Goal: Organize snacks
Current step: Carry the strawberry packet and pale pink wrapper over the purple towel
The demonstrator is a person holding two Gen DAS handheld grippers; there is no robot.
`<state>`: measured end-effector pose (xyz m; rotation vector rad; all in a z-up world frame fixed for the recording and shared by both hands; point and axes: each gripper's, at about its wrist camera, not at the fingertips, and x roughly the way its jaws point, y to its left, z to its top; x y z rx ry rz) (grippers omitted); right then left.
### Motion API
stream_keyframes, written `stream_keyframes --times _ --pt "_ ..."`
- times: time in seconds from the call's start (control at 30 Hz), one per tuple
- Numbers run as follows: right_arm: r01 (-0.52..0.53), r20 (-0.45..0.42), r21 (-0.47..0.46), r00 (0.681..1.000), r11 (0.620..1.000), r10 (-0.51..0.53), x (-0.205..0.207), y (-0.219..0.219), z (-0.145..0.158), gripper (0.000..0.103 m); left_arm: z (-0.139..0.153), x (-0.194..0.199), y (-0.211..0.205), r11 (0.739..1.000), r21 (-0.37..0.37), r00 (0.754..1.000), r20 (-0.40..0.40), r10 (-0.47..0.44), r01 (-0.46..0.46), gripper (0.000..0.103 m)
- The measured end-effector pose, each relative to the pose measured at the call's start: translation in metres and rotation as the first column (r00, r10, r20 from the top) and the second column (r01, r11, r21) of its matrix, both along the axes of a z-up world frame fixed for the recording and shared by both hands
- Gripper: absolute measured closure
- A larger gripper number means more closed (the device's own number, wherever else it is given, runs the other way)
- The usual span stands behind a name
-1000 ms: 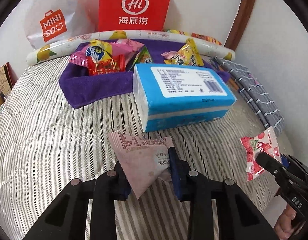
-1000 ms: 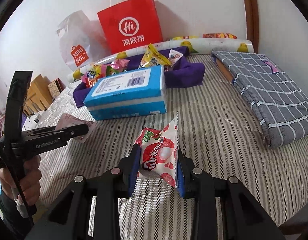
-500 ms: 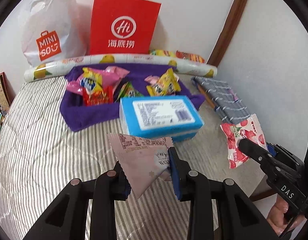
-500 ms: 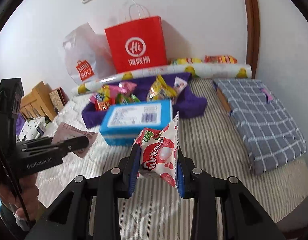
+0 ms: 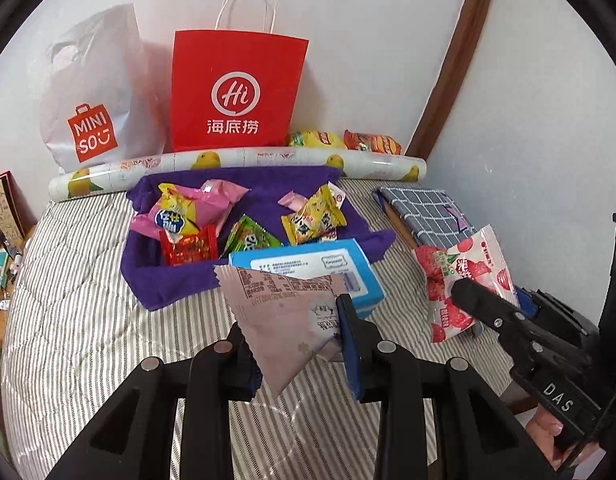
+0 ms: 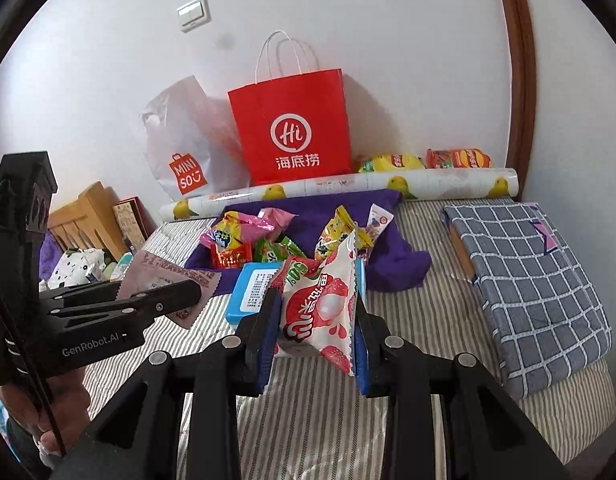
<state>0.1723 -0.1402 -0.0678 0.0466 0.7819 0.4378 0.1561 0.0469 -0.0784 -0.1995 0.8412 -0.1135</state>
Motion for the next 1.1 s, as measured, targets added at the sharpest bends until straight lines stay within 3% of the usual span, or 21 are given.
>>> stream_keyframes --times 0.67,0.97,1.1 --pt "-0.121 -0.055 0.058 0.991 0.991 0.124 0.074 -0.026 -0.011 0.071 0.001 0.053 -0.020 0.986 -0.016 0.986 -0.021 0.168 -0.168 0.073" --pt "-0.175 -0.071 0.073 0.981 0.982 0.180 0.085 -0.010 -0.010 0.071 0.003 0.037 0.005 0.968 -0.011 0.968 -0.024 0.250 -0.250 0.073" --pt "-0.157 -0.080 0.087 0.983 0.984 0.164 0.077 -0.003 -0.008 0.071 0.006 0.027 0.017 0.971 -0.015 0.970 -0.043 0.238 -0.239 0.073"
